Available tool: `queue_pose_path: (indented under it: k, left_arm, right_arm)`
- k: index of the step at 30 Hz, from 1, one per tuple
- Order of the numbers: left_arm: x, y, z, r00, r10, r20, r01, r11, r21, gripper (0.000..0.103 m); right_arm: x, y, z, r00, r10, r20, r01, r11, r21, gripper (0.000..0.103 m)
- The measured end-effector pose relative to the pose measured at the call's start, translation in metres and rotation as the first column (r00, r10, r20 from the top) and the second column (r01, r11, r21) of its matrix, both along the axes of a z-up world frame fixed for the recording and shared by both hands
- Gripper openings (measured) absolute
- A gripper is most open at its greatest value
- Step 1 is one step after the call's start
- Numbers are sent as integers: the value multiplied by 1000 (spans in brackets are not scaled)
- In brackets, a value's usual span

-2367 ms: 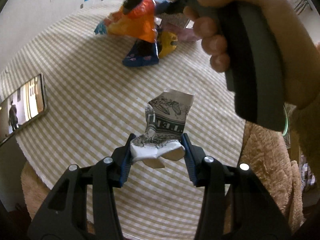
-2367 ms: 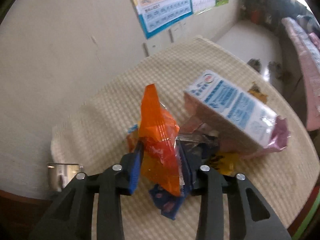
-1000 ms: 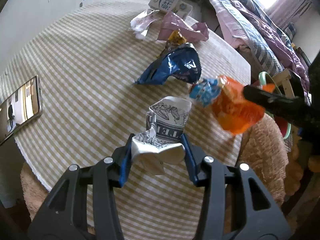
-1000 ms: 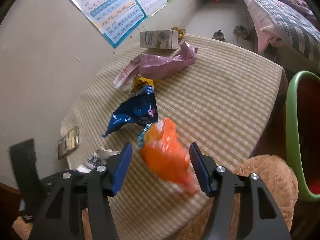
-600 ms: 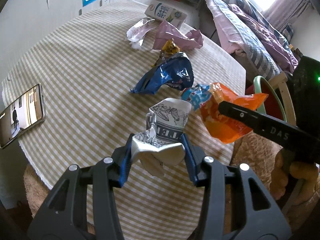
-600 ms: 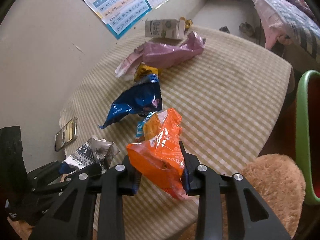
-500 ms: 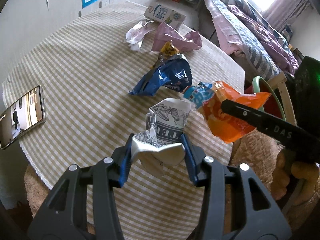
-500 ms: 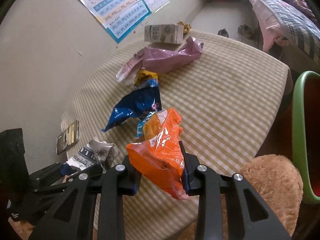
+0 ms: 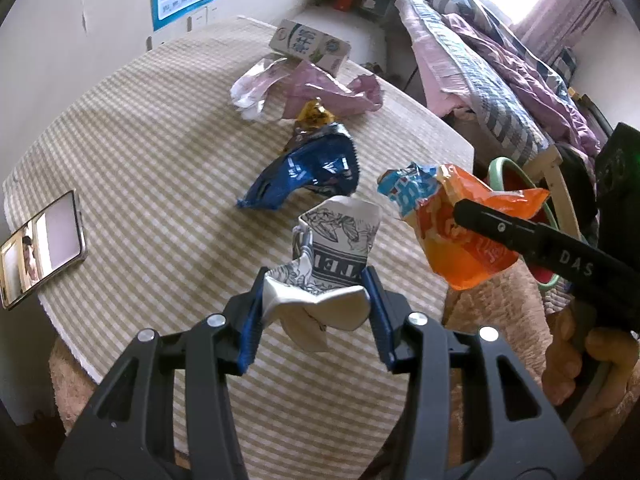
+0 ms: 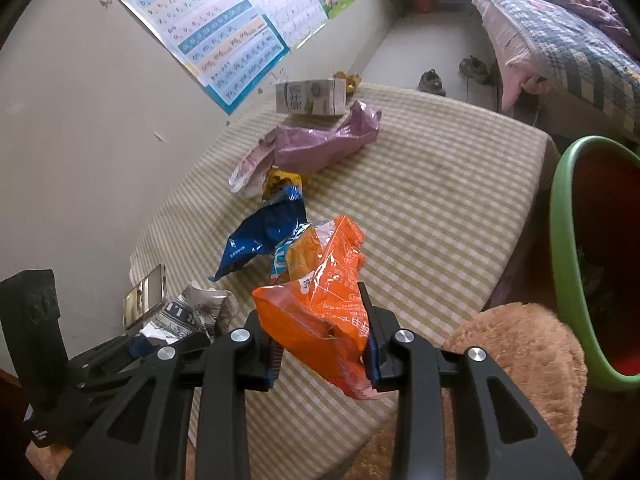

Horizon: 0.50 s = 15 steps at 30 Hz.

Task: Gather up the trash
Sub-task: 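Carry the white paper and orange bag over the red bin with both tools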

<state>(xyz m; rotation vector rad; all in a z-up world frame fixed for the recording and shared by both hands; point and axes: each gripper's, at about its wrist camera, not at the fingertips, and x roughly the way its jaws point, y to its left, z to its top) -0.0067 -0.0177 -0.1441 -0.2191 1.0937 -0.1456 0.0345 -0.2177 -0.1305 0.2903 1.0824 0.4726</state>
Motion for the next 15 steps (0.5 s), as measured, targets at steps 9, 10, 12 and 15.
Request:
queue_pose_path:
  k: [9,10,12,15]
  left_arm:
    - [18,-22,17,998,-34,44,35,999,-22,44]
    - [19,-24,19,998,-36,49,37,999,-23,44]
    - [22,-27,23,997,-39,60,40,999,-26,44]
    - [25,-31,25,997,-43,66,45,999,-26,44]
  right_arm:
    - [-1,-19,10,998,-54,37,54,999,-6,31]
    - [-1,-22,10,997,-62,37,63,998,-6,31]
    - [-1,-28,8,997,-78,30,78,997,-4,31]
    - [-2,-33,5,995,-93,19,93,996,-1,31]
